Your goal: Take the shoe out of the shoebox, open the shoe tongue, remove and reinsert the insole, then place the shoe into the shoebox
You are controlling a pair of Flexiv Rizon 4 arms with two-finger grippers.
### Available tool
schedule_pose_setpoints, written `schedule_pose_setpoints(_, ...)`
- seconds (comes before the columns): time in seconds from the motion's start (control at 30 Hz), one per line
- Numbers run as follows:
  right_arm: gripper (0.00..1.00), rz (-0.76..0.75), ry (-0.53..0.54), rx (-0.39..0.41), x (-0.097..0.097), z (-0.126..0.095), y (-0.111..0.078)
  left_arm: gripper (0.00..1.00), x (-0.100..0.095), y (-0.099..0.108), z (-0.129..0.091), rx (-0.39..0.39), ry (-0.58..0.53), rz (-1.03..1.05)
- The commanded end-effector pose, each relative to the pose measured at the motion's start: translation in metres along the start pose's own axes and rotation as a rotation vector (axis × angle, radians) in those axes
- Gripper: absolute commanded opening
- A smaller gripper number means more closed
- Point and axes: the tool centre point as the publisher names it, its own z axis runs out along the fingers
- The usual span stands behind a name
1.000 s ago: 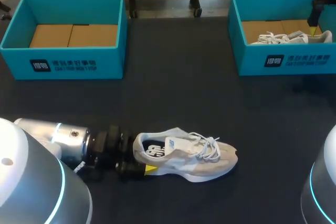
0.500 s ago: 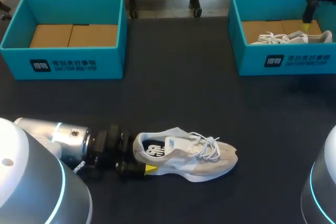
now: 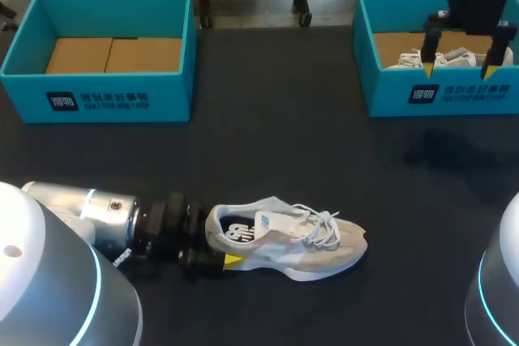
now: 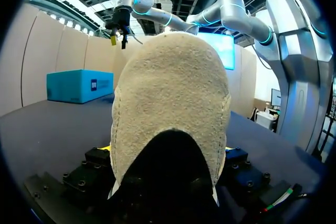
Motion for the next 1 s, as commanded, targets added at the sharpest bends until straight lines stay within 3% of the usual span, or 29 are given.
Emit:
schedule_pose_setpoints(0.03, 1.00, 0.000, 0.008, -0.008, -0.003, 0.000, -0.003, 0.00, 0.001, -0.001, 0.000, -0.001, -0.004, 0.001)
schedule_pose_setpoints(0.23, 1.00, 0.000, 0.008, -0.008, -0.003, 0.000, -0.003, 0.00, 0.001, -0.001, 0.000, -0.001, -0.004, 0.001)
schedule_pose_setpoints(0.33, 1.00, -0.020, -0.040, -0.043, 0.024, -0.007, -0.002, 0.00, 0.001, -0.001, 0.000, -0.001, -0.004, 0.001)
schedule_pose_setpoints(0.6, 1.00, -0.017, -0.094, -0.049, 0.065, 0.031, -0.060, 0.00, 0.001, -0.001, 0.000, -0.001, -0.004, 0.001)
schedule_pose_setpoints(0.77, 1.00, 0.057, 0.000, -0.038, 0.090, 0.045, -0.103, 0.00, 0.001, -0.001, 0.000, -0.001, -0.004, 0.001)
schedule_pose_setpoints(1.0, 1.00, 0.057, 0.000, -0.038, 0.090, 0.045, -0.103, 0.00, 0.001, -0.001, 0.000, -0.001, -0.004, 0.001)
